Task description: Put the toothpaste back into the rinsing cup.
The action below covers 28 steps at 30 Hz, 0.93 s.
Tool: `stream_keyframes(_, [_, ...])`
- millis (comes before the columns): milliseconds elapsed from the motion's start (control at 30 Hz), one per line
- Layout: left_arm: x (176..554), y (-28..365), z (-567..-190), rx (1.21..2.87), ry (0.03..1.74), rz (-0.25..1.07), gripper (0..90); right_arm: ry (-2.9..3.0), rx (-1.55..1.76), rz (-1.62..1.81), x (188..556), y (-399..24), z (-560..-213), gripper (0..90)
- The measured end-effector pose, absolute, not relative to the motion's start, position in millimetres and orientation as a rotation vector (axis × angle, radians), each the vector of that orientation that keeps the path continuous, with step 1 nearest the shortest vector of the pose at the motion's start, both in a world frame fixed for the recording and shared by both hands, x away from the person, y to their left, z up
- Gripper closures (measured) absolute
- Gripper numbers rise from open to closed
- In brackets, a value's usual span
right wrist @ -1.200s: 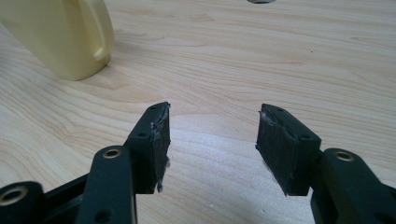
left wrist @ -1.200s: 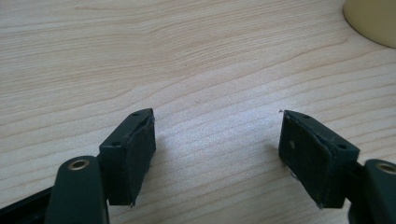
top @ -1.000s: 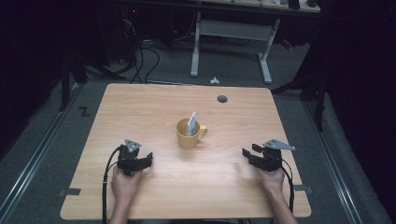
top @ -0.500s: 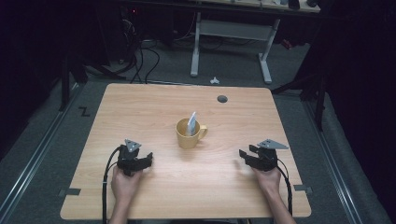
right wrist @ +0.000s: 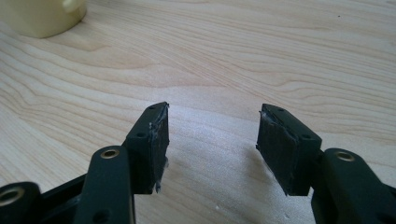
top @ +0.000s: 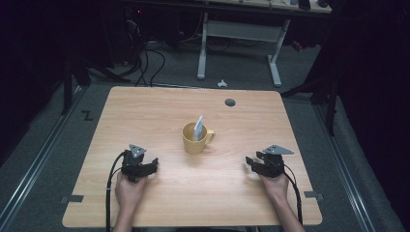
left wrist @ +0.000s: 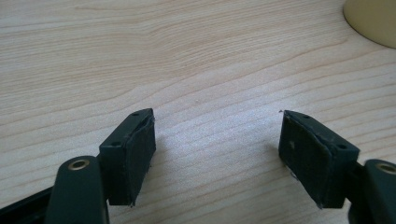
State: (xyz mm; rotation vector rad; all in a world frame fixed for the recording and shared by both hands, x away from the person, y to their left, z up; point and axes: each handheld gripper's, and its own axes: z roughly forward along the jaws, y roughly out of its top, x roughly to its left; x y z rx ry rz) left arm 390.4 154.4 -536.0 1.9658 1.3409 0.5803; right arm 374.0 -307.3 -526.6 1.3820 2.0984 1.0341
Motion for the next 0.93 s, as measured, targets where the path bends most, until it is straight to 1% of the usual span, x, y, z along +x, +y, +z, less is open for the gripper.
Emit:
stream_keyframes(267, [390.3,154.3,-536.0,1.966,1.341,0.580,27.6,2.115,1.381,1.002,374.4,-304.2,-528.9,42.6])
stream_keyframes(433, [390.3,154.3,-536.0,1.966,1.341,0.580,27.6,2.145,1.354,0.907,375.7,-297.6,-530.4,38.9])
stream_keyframes(933, [390.4,154.4,-536.0,1.966,1.341,0.580,27.6,2.156,1.344,0.908,375.4,-296.4,-530.5,35.7])
